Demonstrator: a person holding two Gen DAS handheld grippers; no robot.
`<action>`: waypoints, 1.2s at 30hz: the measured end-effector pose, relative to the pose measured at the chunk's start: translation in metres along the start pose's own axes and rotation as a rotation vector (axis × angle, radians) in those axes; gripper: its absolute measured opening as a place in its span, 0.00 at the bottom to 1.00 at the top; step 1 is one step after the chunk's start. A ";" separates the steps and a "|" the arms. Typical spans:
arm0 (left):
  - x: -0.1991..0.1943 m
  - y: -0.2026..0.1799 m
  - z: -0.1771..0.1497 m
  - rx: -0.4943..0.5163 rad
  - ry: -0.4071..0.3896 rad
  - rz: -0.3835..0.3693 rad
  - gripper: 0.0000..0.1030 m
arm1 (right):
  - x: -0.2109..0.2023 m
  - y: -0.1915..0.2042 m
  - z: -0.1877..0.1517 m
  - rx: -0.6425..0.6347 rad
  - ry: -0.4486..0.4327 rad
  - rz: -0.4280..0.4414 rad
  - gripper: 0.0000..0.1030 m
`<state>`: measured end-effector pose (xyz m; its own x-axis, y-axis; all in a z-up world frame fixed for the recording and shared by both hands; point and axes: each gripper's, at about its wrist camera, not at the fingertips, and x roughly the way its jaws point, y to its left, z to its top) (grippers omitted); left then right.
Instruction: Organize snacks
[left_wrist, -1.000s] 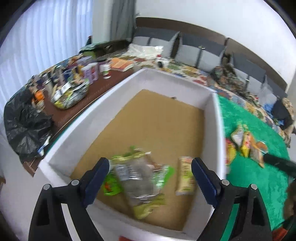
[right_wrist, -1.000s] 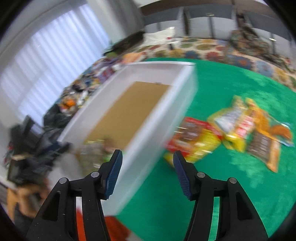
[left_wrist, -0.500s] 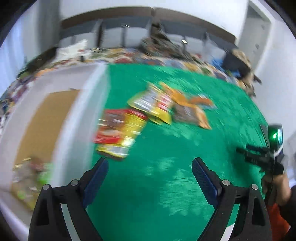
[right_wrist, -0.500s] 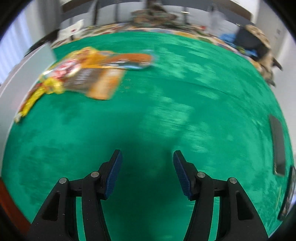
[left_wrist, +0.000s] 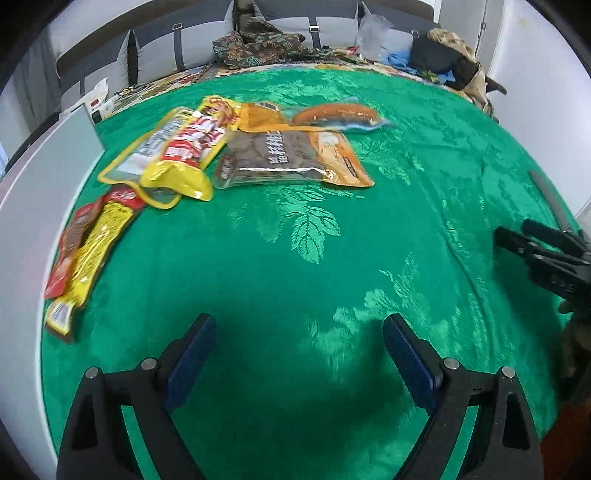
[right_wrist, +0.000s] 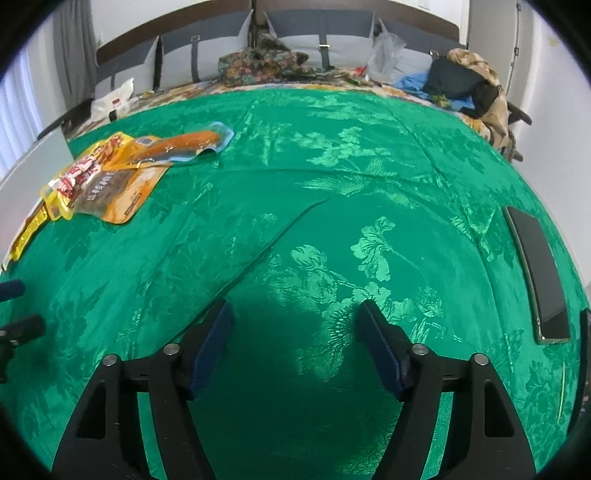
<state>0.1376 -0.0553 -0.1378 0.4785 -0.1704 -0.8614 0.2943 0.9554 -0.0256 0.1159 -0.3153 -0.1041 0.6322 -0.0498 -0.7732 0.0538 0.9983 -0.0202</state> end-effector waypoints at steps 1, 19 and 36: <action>0.003 -0.001 0.001 0.005 -0.014 0.012 0.90 | 0.000 0.000 0.000 0.001 0.000 0.000 0.74; 0.011 -0.003 -0.001 -0.023 -0.093 0.021 1.00 | 0.000 0.000 -0.001 0.002 0.003 -0.008 0.78; 0.012 -0.003 -0.001 -0.024 -0.094 0.022 1.00 | 0.000 0.000 -0.001 0.002 0.003 -0.008 0.78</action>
<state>0.1413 -0.0597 -0.1482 0.5603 -0.1705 -0.8105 0.2636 0.9644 -0.0207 0.1149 -0.3152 -0.1046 0.6291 -0.0574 -0.7752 0.0605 0.9979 -0.0248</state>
